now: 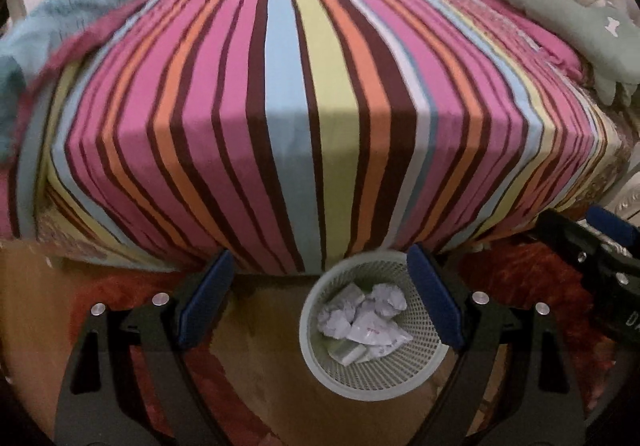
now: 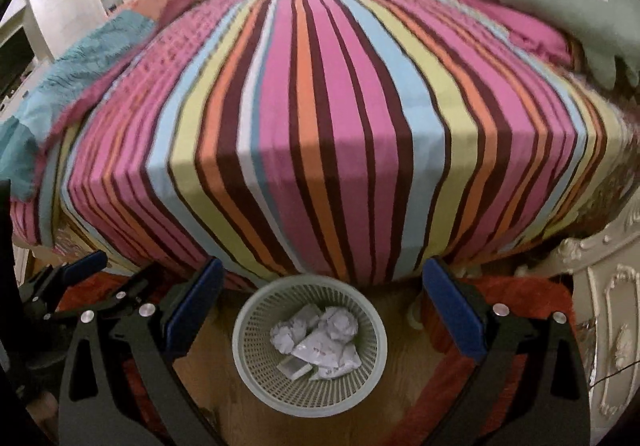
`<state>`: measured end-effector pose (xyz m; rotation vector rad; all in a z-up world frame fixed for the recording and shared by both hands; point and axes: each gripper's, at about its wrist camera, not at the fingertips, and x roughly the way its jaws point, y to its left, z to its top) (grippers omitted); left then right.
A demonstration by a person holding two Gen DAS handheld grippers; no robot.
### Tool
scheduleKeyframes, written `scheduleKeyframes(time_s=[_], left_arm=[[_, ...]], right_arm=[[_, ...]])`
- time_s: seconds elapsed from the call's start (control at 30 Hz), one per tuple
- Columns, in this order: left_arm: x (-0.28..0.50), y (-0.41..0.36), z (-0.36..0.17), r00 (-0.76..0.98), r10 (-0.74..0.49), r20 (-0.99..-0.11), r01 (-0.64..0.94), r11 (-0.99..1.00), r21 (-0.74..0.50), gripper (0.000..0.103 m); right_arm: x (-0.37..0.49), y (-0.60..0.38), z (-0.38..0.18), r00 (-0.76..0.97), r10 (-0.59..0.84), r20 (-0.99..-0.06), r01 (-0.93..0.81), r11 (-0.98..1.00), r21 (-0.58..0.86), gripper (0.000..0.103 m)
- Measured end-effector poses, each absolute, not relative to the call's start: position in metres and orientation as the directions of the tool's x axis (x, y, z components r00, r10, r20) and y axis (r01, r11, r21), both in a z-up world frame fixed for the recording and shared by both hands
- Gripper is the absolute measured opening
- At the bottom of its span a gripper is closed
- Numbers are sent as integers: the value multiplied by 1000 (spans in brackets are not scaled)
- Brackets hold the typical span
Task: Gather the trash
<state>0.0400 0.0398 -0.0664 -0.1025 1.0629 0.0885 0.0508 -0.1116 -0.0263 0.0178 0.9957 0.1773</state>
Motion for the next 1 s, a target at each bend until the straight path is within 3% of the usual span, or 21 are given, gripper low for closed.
scheduleKeyframes(time_s=[0.43, 1.0], left_arm=[[35, 41, 11, 644, 71, -762, -116, 993, -6, 86], [38, 44, 55, 717, 57, -695, -129, 990, -52, 86]], right_arm=[[42, -107, 33, 673, 159, -722, -164, 984, 64, 96], [41, -111, 79, 790, 149, -595, -164, 986, 29, 96]])
